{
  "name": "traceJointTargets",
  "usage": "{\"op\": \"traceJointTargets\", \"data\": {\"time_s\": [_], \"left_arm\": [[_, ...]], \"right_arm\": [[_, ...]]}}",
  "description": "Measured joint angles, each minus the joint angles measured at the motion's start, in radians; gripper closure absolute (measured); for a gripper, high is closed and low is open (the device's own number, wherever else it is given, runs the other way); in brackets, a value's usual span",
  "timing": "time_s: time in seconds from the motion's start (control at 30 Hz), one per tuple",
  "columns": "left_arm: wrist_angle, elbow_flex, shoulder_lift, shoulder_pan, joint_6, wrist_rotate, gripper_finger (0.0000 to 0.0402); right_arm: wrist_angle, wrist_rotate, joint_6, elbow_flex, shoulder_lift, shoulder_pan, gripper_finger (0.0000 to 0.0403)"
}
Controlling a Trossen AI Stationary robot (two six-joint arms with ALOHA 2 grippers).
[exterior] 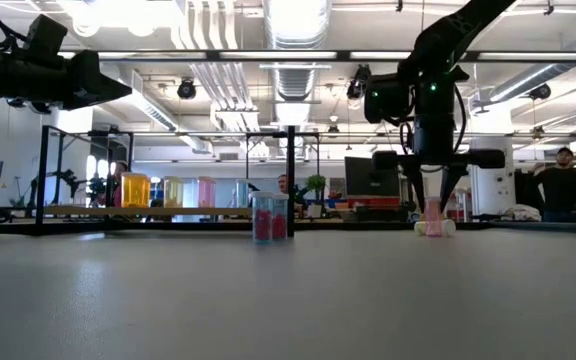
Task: Pick and place medicine bottles onto shelf by color
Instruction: Move the pink pill bottle to the middle of the table
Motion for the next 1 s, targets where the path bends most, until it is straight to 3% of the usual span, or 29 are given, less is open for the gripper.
{"op": "traceJointTargets", "data": {"time_s": [0.13, 0.53, 1.0], "left_arm": [[0.0, 0.0, 0.0, 0.0, 0.0, 0.0, 0.0228], [0.0, 0.0, 0.0, 0.0, 0.0, 0.0, 0.0228], [0.0, 0.0, 0.0, 0.0, 0.0, 0.0, 0.0228]], "right_arm": [[0.008, -0.031, 0.009, 0.001, 0.0, 0.005, 0.0282], [0.071, -0.033, 0.053, 0.018, 0.004, 0.13, 0.0303], [-0.024, -0.033, 0.041, 0.248, 0.186, 0.278, 0.0299]]}}
